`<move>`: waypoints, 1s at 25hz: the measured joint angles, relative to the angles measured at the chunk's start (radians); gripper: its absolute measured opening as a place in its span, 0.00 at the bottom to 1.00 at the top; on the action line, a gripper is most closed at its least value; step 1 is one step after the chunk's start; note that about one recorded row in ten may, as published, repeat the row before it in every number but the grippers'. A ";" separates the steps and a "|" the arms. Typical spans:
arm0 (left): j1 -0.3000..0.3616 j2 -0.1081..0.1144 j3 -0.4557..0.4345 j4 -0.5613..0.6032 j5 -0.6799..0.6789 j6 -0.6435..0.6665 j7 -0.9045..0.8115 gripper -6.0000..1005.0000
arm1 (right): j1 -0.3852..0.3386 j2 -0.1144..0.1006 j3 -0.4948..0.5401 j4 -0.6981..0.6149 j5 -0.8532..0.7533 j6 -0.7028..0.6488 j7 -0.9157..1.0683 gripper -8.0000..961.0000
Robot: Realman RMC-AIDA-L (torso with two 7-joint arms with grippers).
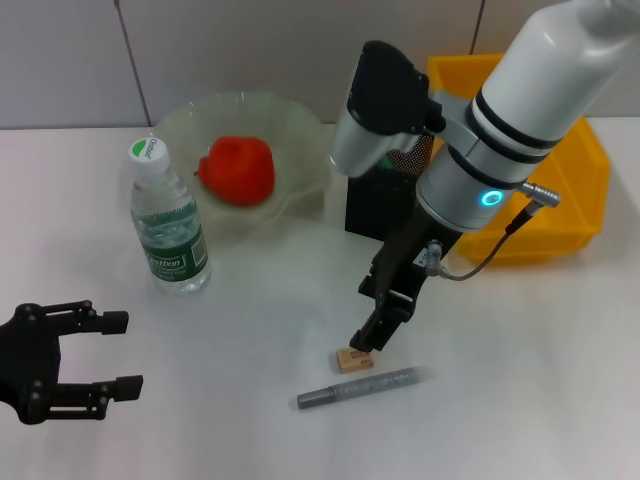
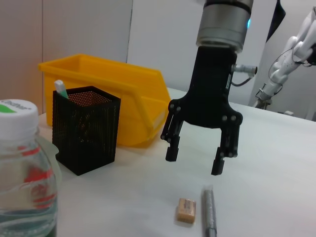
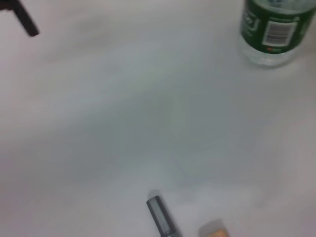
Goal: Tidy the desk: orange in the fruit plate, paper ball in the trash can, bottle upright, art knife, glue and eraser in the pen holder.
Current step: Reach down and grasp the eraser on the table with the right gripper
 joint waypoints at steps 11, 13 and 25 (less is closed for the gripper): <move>0.001 -0.004 -0.003 0.000 -0.005 -0.002 0.000 0.80 | 0.003 0.004 -0.183 0.032 0.064 0.093 -0.050 0.79; 0.001 -0.005 -0.007 0.000 -0.005 -0.003 0.000 0.80 | 0.001 0.004 -0.223 0.032 0.084 0.110 -0.052 0.79; -0.001 -0.010 -0.025 0.000 -0.007 -0.009 0.000 0.80 | -0.026 0.005 -0.377 0.029 0.165 0.210 -0.078 0.79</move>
